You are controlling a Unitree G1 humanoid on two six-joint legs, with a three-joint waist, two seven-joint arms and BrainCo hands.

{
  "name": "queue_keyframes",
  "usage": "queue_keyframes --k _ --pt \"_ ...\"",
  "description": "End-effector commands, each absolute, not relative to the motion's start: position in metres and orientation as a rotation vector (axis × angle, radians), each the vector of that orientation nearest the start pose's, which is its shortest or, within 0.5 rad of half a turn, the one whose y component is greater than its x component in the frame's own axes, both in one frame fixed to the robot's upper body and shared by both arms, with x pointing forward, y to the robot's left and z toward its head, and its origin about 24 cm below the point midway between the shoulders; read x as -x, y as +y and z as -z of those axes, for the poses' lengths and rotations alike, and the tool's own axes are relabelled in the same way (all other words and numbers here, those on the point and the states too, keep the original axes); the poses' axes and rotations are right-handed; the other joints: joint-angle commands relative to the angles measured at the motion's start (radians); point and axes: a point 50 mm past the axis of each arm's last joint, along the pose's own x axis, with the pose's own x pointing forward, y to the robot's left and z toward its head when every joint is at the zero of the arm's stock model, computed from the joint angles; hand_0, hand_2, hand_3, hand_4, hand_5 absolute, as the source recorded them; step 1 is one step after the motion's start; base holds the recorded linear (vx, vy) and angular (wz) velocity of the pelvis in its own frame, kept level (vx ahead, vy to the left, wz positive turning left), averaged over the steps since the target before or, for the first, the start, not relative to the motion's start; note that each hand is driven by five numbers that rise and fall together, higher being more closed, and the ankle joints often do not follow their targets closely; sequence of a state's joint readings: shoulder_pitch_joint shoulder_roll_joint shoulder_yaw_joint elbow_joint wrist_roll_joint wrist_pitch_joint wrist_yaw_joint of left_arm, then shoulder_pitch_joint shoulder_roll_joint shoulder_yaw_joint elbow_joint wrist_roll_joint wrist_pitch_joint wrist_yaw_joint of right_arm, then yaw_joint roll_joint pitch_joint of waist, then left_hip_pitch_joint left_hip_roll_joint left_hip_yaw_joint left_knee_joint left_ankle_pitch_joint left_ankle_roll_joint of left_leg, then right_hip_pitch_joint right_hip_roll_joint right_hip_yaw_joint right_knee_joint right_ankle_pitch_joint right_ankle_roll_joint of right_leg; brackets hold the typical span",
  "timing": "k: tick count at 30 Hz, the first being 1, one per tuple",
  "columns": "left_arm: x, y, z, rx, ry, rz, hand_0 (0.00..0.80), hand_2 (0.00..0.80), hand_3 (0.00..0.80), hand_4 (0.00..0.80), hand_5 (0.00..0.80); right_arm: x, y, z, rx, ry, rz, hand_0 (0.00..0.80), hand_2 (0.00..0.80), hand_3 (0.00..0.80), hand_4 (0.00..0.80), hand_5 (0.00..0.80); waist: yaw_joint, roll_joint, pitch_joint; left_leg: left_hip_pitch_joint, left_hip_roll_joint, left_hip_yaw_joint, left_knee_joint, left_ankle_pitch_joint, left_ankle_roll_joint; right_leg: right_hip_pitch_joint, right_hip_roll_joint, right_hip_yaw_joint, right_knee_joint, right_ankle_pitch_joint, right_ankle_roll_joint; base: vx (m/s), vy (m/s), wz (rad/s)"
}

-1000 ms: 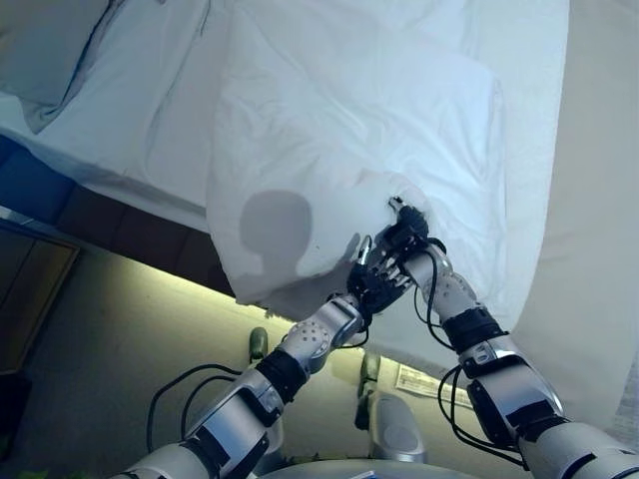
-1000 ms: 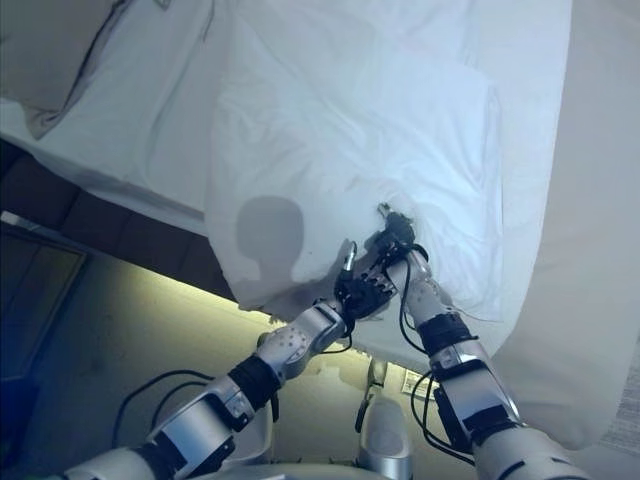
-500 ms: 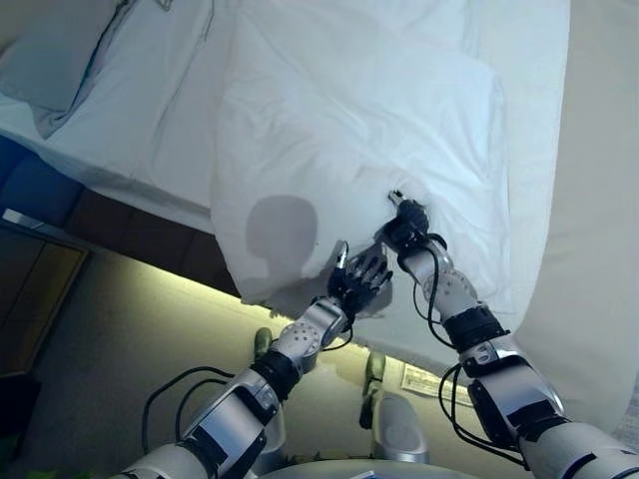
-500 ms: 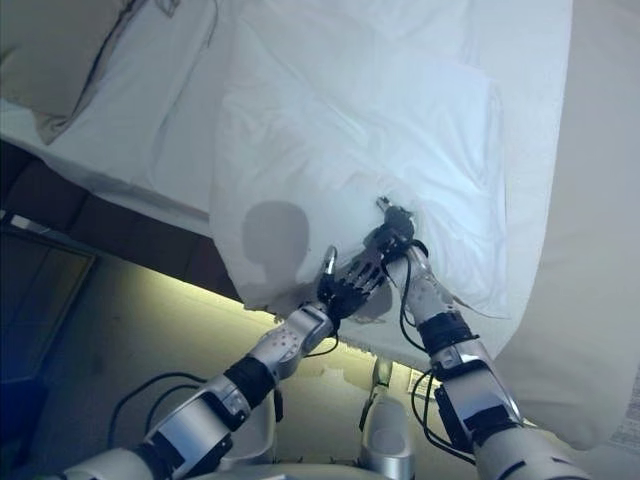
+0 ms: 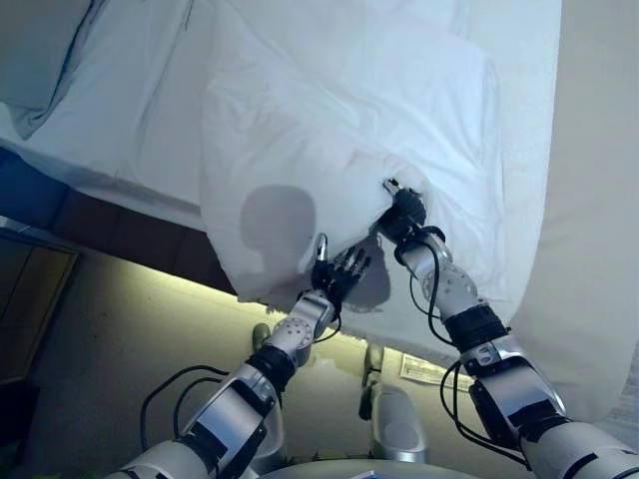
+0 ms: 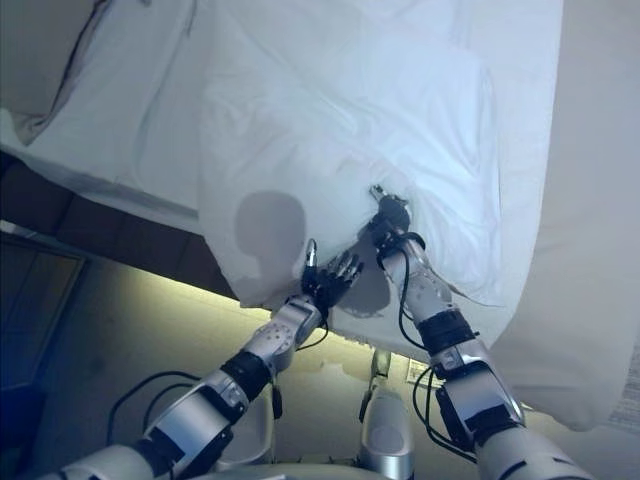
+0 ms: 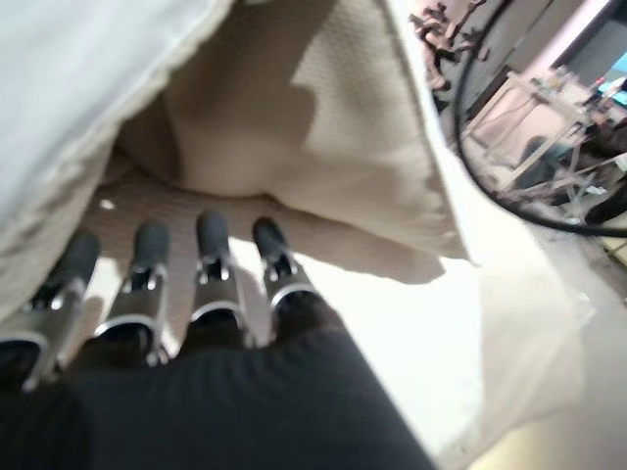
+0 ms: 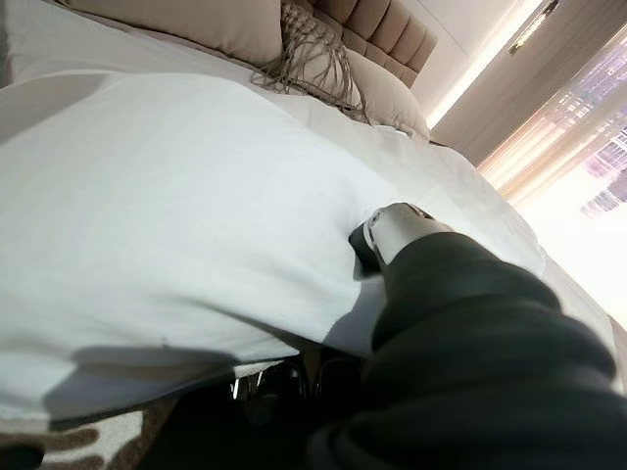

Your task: Make the bed neatly

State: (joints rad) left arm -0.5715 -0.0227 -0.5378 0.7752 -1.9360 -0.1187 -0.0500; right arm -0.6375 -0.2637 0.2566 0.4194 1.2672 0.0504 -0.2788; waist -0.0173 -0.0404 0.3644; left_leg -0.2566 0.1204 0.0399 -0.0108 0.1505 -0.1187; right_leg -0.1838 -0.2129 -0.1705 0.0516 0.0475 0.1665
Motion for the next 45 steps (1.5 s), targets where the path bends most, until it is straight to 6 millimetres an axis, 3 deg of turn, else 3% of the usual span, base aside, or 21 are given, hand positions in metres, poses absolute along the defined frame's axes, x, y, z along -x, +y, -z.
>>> queue_keyframes --k 1,12,13,14,16,30,33,37,38,39,40,45 --pt "-0.334 0.006 -0.039 1.495 0.444 0.148 0.0 0.0 0.0 0.0 0.0 -0.361 -0.105 -0.176 -0.85 -0.048 -0.274 0.8 0.8 0.8 0.8 0.8 -0.018 -0.027 -0.046 0.003 0.021 0.024 -0.065 0.032 0.039 -0.086 -0.032 0.015 0.03 0.112 0.006 0.006 -0.001 -0.04" --pt "-0.352 0.035 -0.042 1.507 0.377 -0.033 0.0 0.0 0.0 0.0 0.0 -0.357 -0.101 -0.175 -0.833 -0.051 -0.289 0.8 0.8 0.8 0.8 0.8 -0.027 -0.025 -0.059 0.001 0.021 0.03 -0.062 0.026 0.034 -0.084 -0.03 0.012 0.023 0.099 0.002 0.004 0.0 -0.01" --pt "-0.352 0.037 -0.041 1.504 0.376 -0.051 0.075 0.075 0.075 0.075 0.075 -0.357 -0.101 -0.175 -0.834 -0.052 -0.289 0.8 0.8 0.8 0.8 0.8 -0.027 -0.025 -0.061 0.003 0.022 0.03 -0.062 0.024 0.035 -0.083 -0.03 0.01 0.024 0.097 0.002 0.0 0.0 0.0" --pt "-0.352 0.039 -0.04 1.502 0.376 -0.063 0.417 0.417 0.417 0.417 0.417 -0.357 -0.101 -0.175 -0.834 -0.052 -0.291 0.8 0.8 0.8 0.8 0.8 -0.027 -0.026 -0.062 0.003 0.022 0.03 -0.061 0.023 0.035 -0.082 -0.03 0.01 0.025 0.095 0.002 0.0 0.0 0.0" --pt "-0.353 0.042 -0.04 1.497 0.373 -0.085 0.8 0.8 0.8 0.8 0.8 -0.356 -0.1 -0.175 -0.837 -0.05 -0.29 0.8 0.8 0.8 0.8 0.8 -0.026 -0.027 -0.067 0.005 0.021 0.029 -0.061 0.021 0.035 -0.079 -0.03 0.008 0.024 0.093 0.001 0.0 0.0 0.0" --pt "-0.353 0.05 -0.039 1.472 0.347 -0.075 0.8 0.8 0.8 0.8 0.8 -0.351 -0.1 -0.155 -0.882 -0.016 -0.258 0.8 0.8 0.8 0.8 0.8 -0.015 -0.033 -0.098 0.024 0.019 0.023 -0.061 0.005 0.036 -0.052 -0.022 -0.008 0.022 0.078 0.0 0.0 0.0 0.0" --pt "-0.349 0.053 -0.032 1.452 0.359 -0.084 0.8 0.8 0.8 0.8 0.8 -0.347 -0.099 -0.142 -0.902 0.014 -0.243 0.8 0.8 0.8 0.8 0.8 -0.011 -0.034 -0.11 0.041 0.021 0.02 -0.06 -0.001 0.036 -0.03 -0.019 -0.01 0.014 0.075 -0.002 0.027 -0.013 0.01" --pt "-0.344 0.066 -0.024 1.391 0.37 -0.093 0.8 0.8 0.8 0.8 0.8 -0.332 -0.091 -0.105 -0.888 0.109 -0.214 0.8 0.8 0.8 0.8 0.8 0.0 -0.032 -0.136 0.069 0.022 0.009 -0.046 -0.008 0.038 0.002 -0.013 -0.007 0.017 0.066 -0.012 0.073 0.005 0.0" --pt "-0.342 0.071 -0.022 1.382 0.37 -0.091 0.8 0.8 0.8 0.8 0.8 -0.327 -0.091 -0.091 -0.88 0.139 -0.204 0.684 0.684 0.684 0.684 0.684 0.004 -0.031 -0.144 0.081 0.023 0.007 -0.043 -0.012 0.038 0.016 -0.012 -0.006 0.016 0.062 -0.014 0.127 0.032 -0.03" --pt "-0.339 0.075 -0.02 1.376 0.37 -0.082 0.8 0.8 0.8 0.8 0.8 -0.321 -0.094 -0.078 -0.88 0.172 -0.195 0.402 0.402 0.402 0.402 0.402 0.007 -0.028 -0.152 0.093 0.022 0.005 -0.042 -0.014 0.038 0.031 -0.01 -0.006 0.013 0.059 -0.016 0.13 0.041 -0.01" --pt "-0.334 0.077 -0.016 1.369 0.366 -0.067 0.8 0.8 0.8 0.8 0.8 -0.314 -0.096 -0.064 -0.881 0.204 -0.188 0.0 0.0 0.0 0.0 0.0 0.012 -0.024 -0.16 0.106 0.022 0.002 -0.042 -0.017 0.039 0.045 -0.009 -0.005 0.011 0.056 -0.018 0.128 0.048 -0.01" --pt "-0.308 0.097 0.005 1.314 0.383 -0.076 0.8 0.8 0.8 0.8 0.8 -0.276 -0.112 -0.008 -0.903 0.317 -0.152 0.0 0.0 0.0 0.0 0.0 0.036 -0.007 -0.197 0.157 0.02 -0.01 -0.025 -0.033 0.039 0.1 -0.011 -0.002 0.011 0.043 -0.024 0.142 0.072 -0.01"
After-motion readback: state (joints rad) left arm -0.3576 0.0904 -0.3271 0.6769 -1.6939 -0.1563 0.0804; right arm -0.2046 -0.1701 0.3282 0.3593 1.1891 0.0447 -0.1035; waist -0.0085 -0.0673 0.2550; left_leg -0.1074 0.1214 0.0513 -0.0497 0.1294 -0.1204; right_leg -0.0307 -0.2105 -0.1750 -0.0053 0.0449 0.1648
